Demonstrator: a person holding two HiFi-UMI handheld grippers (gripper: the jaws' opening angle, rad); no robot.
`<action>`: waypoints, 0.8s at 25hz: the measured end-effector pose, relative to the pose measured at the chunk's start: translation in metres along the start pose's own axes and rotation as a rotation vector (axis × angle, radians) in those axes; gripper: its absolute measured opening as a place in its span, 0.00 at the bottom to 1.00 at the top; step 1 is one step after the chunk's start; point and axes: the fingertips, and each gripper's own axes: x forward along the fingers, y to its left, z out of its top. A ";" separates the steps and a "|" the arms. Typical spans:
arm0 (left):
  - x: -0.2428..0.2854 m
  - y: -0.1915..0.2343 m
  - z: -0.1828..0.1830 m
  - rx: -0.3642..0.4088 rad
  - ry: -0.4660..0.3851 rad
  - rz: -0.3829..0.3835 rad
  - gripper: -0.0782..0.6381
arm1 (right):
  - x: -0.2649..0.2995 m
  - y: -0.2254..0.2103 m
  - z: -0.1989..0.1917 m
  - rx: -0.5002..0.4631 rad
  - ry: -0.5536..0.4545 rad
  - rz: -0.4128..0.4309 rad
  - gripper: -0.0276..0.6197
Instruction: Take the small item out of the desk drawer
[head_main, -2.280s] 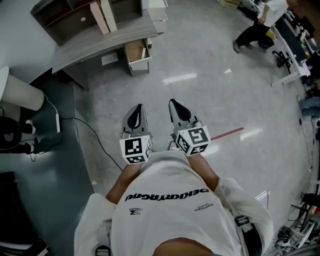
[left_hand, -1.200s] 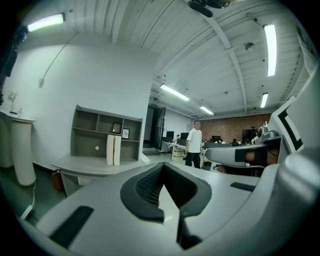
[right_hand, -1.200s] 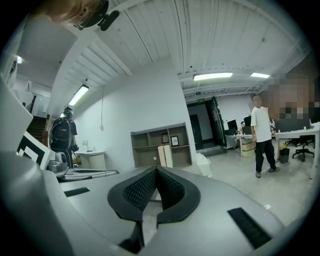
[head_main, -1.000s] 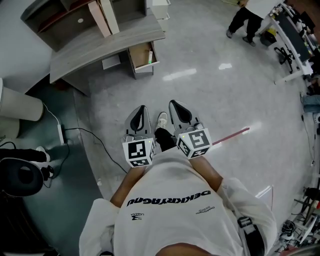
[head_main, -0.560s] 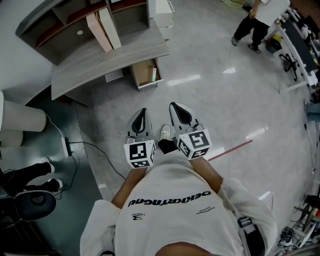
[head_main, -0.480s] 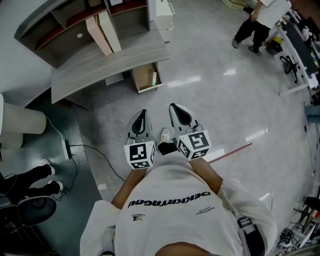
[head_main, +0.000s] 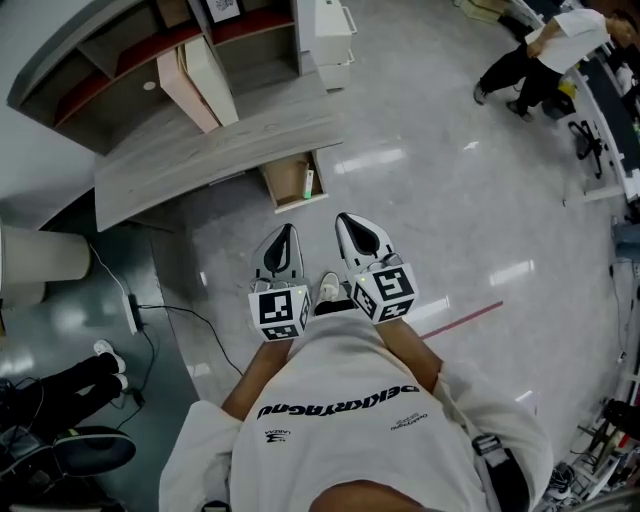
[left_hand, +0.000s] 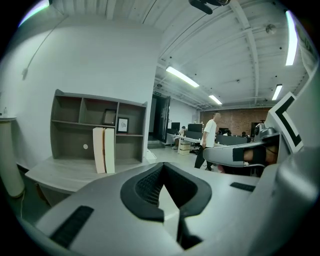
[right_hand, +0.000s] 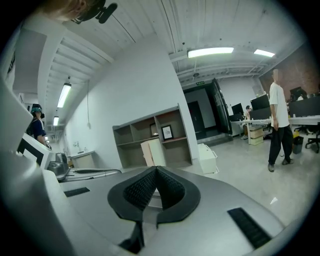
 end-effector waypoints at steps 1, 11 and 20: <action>0.007 0.001 -0.001 -0.003 0.009 0.000 0.13 | 0.006 -0.005 -0.001 0.005 0.010 0.000 0.09; 0.059 0.025 -0.030 -0.044 0.091 0.015 0.13 | 0.072 -0.031 -0.035 0.038 0.122 0.006 0.09; 0.109 0.062 -0.064 -0.069 0.158 -0.028 0.13 | 0.141 -0.052 -0.082 0.086 0.227 -0.050 0.09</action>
